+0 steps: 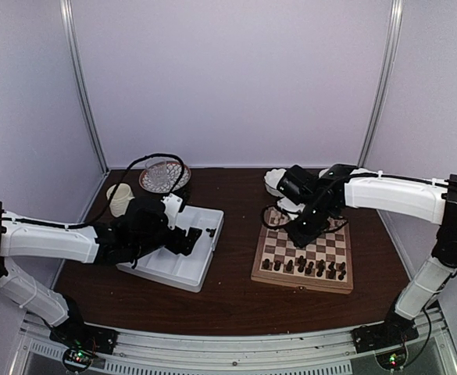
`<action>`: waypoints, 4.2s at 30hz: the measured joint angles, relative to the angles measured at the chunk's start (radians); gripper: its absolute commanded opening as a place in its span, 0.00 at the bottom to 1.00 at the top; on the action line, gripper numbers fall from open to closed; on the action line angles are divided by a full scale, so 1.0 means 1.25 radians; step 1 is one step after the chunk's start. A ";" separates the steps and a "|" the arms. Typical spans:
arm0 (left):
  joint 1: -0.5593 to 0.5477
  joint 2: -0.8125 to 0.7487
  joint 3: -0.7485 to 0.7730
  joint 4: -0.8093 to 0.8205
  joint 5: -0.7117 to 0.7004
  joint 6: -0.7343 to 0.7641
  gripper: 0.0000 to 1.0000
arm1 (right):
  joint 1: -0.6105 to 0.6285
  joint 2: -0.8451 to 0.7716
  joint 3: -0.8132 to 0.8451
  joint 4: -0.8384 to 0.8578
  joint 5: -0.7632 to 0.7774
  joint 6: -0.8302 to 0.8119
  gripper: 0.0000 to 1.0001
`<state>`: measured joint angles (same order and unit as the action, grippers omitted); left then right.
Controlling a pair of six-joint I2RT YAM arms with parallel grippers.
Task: Set up the chess pieces on the board
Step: Place the pawn at d7, then adjust the pawn at d7.
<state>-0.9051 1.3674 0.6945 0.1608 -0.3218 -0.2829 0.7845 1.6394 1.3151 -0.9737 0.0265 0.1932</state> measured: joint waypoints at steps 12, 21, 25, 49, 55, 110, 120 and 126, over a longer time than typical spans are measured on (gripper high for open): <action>0.000 0.008 0.002 -0.005 -0.001 0.000 0.91 | -0.007 -0.069 -0.096 -0.032 0.103 0.066 0.08; 0.000 0.043 0.018 -0.012 0.003 0.000 0.90 | -0.010 -0.070 -0.145 -0.024 0.094 0.076 0.08; 0.000 0.043 0.018 -0.012 0.005 0.000 0.90 | -0.013 -0.057 -0.145 -0.013 0.082 0.076 0.08; 0.000 0.043 0.018 -0.012 0.015 0.000 0.90 | -0.037 0.021 -0.145 0.021 0.017 0.070 0.06; 0.000 0.043 0.018 -0.012 0.021 0.000 0.90 | -0.039 0.022 -0.145 0.020 0.015 0.070 0.11; 0.000 0.043 0.018 -0.012 0.029 0.000 0.90 | 0.013 -0.142 -0.162 -0.052 0.014 0.078 0.29; 0.000 0.043 0.020 -0.013 0.029 0.000 0.90 | 0.018 -0.104 -0.168 -0.018 -0.016 0.055 0.31; 0.000 0.043 0.027 -0.014 0.030 0.000 0.90 | 0.018 -0.092 -0.168 -0.012 -0.020 0.052 0.31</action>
<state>-0.9051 1.4212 0.7277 0.1432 -0.2840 -0.2825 0.8074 1.5246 1.1057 -0.9890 0.0021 0.2581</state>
